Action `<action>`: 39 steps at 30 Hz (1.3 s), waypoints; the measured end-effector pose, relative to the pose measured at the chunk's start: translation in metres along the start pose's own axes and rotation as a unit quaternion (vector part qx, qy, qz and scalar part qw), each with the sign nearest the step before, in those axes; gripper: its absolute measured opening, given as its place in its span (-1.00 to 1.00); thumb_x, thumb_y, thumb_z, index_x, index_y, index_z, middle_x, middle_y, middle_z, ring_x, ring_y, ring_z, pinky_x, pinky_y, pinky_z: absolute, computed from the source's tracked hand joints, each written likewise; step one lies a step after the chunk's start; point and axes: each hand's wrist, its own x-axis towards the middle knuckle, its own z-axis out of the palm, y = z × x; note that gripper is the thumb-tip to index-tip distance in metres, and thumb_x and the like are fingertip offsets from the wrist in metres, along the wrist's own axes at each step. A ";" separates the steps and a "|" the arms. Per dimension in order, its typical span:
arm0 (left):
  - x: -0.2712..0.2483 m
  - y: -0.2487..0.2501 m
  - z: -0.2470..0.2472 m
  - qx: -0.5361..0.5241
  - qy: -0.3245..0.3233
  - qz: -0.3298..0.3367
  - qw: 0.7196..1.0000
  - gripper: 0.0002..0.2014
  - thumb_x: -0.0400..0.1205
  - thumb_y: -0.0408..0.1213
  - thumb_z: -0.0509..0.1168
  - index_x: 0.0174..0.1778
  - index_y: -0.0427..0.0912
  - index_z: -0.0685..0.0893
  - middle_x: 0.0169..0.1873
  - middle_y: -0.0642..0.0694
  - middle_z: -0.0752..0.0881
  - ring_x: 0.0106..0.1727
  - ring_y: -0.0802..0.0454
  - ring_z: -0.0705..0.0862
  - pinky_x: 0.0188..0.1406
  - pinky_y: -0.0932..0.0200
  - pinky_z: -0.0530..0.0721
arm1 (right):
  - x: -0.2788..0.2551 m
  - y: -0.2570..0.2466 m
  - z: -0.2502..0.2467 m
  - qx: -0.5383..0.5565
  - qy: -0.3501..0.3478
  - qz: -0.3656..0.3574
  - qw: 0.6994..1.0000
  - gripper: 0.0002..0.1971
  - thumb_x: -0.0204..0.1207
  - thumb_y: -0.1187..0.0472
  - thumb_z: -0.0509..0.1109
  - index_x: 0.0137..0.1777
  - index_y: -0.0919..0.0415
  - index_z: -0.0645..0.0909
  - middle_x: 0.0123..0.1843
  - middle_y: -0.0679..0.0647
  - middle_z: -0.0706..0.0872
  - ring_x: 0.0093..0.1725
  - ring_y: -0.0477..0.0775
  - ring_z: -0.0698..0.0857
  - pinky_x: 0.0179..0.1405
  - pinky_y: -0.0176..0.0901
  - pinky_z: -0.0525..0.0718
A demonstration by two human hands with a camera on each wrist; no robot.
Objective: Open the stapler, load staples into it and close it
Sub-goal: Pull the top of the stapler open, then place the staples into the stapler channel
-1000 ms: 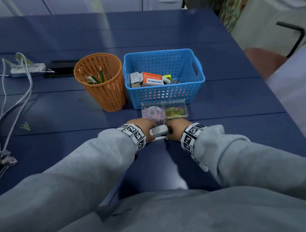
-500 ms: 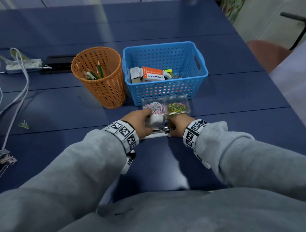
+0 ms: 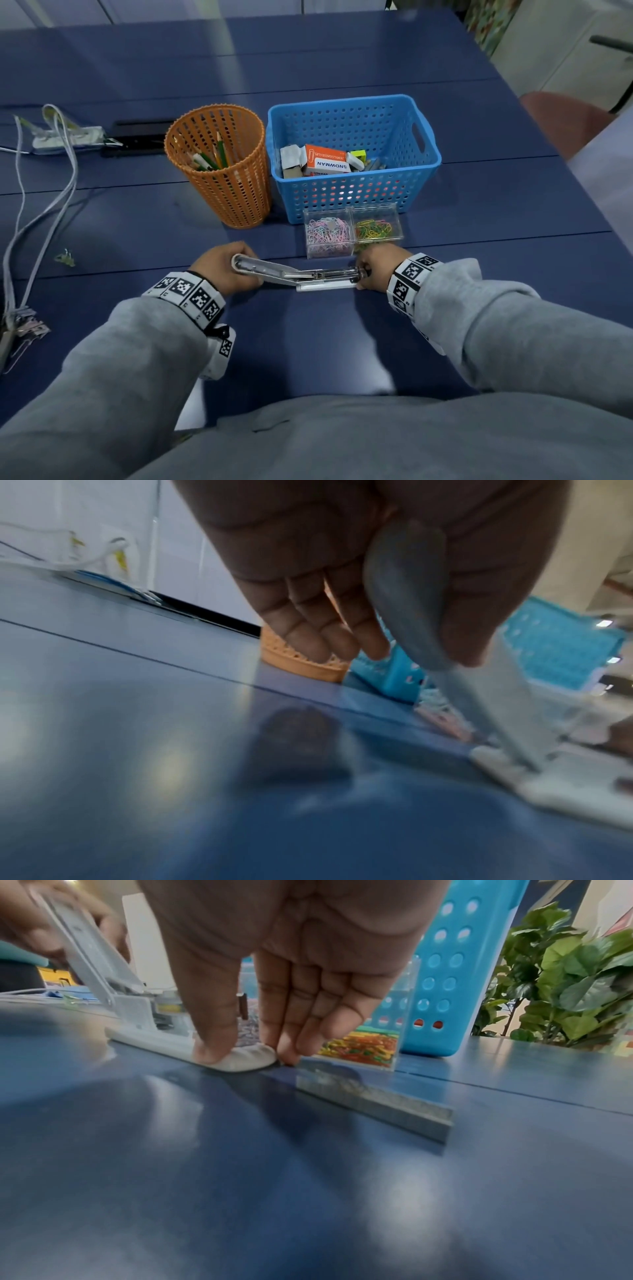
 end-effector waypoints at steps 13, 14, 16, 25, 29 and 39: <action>0.017 0.010 0.034 0.288 -0.099 0.033 0.952 -0.42 0.40 -0.12 0.41 0.35 0.00 0.42 0.26 -0.16 0.52 0.33 -0.21 0.45 0.34 -0.09 0.49 | 0.000 -0.002 0.000 -0.015 0.003 -0.001 1.000 -0.78 0.36 0.02 0.50 -0.09 0.11 0.64 -0.15 0.07 0.66 -0.15 0.13 0.60 -0.18 -0.12 0.54; 0.018 0.015 0.039 0.265 -0.107 0.045 0.957 -0.38 0.41 -0.08 0.41 0.39 0.05 0.37 0.30 -0.17 0.51 0.36 -0.22 0.42 0.40 -0.10 0.45 | -0.001 -0.002 0.000 -0.016 0.005 -0.001 1.000 -0.79 0.36 0.03 0.50 -0.11 0.10 0.64 -0.13 0.09 0.69 -0.16 0.14 0.60 -0.19 -0.12 0.53; 0.021 0.026 0.048 0.213 -0.116 0.064 0.968 -0.40 0.44 -0.05 0.39 0.40 0.12 0.36 0.31 -0.20 0.52 0.37 -0.23 0.42 0.45 -0.12 0.41 | -0.001 -0.002 0.000 -0.022 0.010 -0.006 1.000 -0.76 0.36 0.03 0.50 -0.05 0.14 0.67 -0.05 0.14 0.75 -0.11 0.18 0.65 -0.18 -0.13 0.55; 0.032 0.037 0.065 0.143 -0.136 0.076 0.977 -0.61 0.50 -0.18 0.38 0.26 0.00 0.58 0.18 -0.26 0.59 0.26 -0.21 0.52 0.33 0.02 0.44 | -0.032 0.037 -0.014 0.014 0.052 0.010 0.998 -0.63 0.42 -0.01 0.43 0.16 0.17 0.61 0.20 0.14 0.70 0.17 0.19 0.65 0.20 0.00 0.65; 0.034 0.036 0.066 0.134 -0.134 0.072 0.979 -0.62 0.49 -0.18 0.39 0.24 0.02 0.59 0.18 -0.23 0.59 0.26 -0.18 0.53 0.35 0.02 0.44 | -0.047 0.060 -0.004 -0.016 0.014 0.067 0.998 -0.54 0.36 -0.06 0.47 0.17 0.18 0.54 0.24 0.19 0.64 0.20 0.23 0.61 0.18 0.02 0.60; 0.033 0.035 0.066 0.118 -0.130 0.068 0.982 -0.64 0.47 -0.18 0.41 0.20 0.05 0.62 0.16 -0.20 0.60 0.25 -0.16 0.54 0.37 0.00 0.46 | -0.040 0.052 0.008 0.022 0.042 0.055 0.997 -0.86 0.44 0.12 0.40 -0.07 0.14 0.59 0.14 0.20 0.60 0.10 0.25 0.62 0.00 -0.02 0.58</action>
